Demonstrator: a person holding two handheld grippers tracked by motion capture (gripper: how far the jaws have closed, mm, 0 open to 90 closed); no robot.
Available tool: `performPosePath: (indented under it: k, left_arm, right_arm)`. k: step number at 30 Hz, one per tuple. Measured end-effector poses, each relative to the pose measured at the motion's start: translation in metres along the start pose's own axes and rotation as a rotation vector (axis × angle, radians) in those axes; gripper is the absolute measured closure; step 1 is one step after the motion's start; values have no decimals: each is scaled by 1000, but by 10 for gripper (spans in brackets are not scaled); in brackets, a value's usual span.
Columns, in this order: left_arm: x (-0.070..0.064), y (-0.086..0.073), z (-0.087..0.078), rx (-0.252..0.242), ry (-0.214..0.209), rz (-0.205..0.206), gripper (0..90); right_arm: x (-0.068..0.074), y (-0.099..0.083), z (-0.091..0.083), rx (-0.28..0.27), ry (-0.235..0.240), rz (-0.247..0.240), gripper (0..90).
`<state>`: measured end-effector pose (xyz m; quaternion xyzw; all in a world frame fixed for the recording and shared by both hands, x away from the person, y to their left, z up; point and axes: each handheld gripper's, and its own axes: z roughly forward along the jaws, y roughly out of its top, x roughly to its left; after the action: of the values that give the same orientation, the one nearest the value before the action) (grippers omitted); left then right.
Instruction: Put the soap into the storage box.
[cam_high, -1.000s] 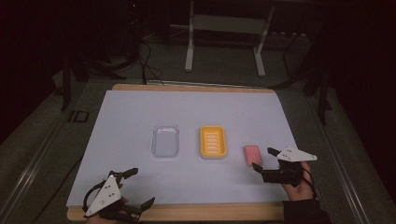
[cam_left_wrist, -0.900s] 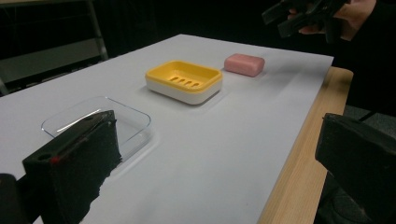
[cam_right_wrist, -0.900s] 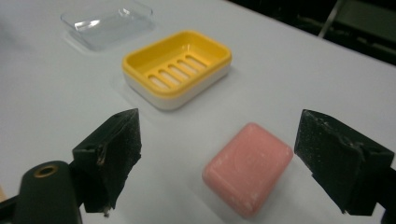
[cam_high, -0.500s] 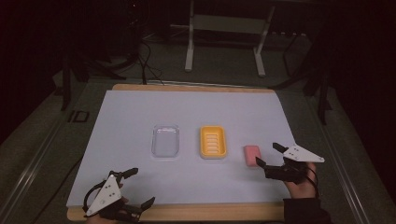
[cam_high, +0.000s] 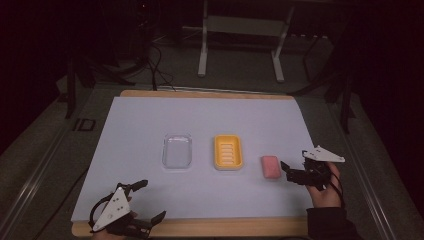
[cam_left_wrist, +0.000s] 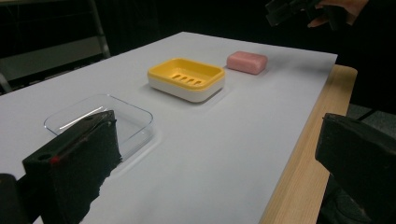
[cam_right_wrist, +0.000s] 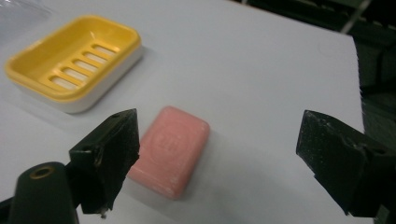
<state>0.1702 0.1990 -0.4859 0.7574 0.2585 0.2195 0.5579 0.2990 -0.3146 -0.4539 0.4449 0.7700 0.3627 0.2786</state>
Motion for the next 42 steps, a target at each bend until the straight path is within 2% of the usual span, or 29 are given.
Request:
performPosePath:
  k: [2, 7, 10, 15, 17, 20, 23, 30, 35, 40, 42]
  left_arm:
    - [0, 0, 0, 0, 1, -1, 2]
    - [0, 0, 0, 3, -1, 1, 2]
    - [0, 0, 0, 1, -1, -1, 2]
    - [0, 0, 1, 3, -1, 0, 2]
    - [0, 0, 1, 4, -1, 1, 2]
    - [0, 0, 1, 5, 0, 1, 2]
    - [0, 0, 1, 8, 1, 4, 2]
    - [0, 0, 1, 9, 2, 4, 2]
    - [0, 0, 1, 9, 3, 4, 2]
    - [0, 0, 1, 9, 3, 4, 2]
    - [0, 0, 1, 10, 3, 5, 2]
  right_arm:
    - [-1, 2, 1, 37, -16, 20, 132]
    - [-9, 4, 5, 176, -13, 138, 138]
    - [-14, 2, 7, 242, -17, 194, 138]
    - [-17, -1, 11, 345, -47, 199, 141]
    - [-19, -2, 12, 390, -43, 211, 150]
    - [-21, -4, 13, 453, -51, 199, 160]
    - [-22, -6, 14, 514, -34, 198, 171]
    - [-22, -7, 16, 697, 31, 292, 211]
    - [-19, -7, 19, 822, 73, 324, 214]
    - [-15, -7, 20, 914, 98, 290, 214]
    - [-13, -7, 21, 944, 111, 290, 212]
